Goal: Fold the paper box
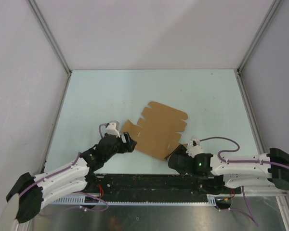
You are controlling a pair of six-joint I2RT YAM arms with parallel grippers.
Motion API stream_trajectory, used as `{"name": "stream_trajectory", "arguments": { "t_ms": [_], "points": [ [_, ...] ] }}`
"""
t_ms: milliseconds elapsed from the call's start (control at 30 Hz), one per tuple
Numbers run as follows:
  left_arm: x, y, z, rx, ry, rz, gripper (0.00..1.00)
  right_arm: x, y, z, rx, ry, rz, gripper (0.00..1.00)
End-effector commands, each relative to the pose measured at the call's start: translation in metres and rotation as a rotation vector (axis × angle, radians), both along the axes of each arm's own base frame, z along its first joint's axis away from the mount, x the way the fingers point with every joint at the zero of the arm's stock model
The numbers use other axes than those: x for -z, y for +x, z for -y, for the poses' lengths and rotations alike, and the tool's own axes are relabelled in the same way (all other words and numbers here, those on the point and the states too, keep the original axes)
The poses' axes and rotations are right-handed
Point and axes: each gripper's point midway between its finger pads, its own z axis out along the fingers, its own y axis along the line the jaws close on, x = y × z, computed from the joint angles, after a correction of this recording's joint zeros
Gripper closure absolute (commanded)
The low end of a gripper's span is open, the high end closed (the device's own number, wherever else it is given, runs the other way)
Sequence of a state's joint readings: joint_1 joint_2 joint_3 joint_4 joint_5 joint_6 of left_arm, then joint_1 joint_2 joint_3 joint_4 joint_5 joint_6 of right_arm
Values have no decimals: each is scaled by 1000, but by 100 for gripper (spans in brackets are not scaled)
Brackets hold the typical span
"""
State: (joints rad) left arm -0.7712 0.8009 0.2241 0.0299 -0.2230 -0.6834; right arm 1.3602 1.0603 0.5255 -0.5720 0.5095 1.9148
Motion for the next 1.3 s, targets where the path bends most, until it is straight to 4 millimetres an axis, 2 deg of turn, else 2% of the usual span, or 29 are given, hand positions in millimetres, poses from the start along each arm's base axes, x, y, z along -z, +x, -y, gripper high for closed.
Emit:
{"name": "stream_trajectory", "arguments": {
  "t_ms": [0,200,367,667,1100,1267],
  "points": [
    [-5,8,4,5,-20,43,13,0,12,-1,131,80,26,32],
    [0,11,3,-2,-14,33,16,5,18,-4,146,72,43,36],
    [12,10,5,4,2,8,21,13,21,-7,145,60,38,43],
    [14,17,12,11,8,6,27,22,26,-7,150,32,32,53],
    [15,29,21,5,16,4,34,29,39,8,158,-52,67,69],
    [15,34,27,14,25,-1,36,29,43,13,160,-69,70,71]
  ]
}}
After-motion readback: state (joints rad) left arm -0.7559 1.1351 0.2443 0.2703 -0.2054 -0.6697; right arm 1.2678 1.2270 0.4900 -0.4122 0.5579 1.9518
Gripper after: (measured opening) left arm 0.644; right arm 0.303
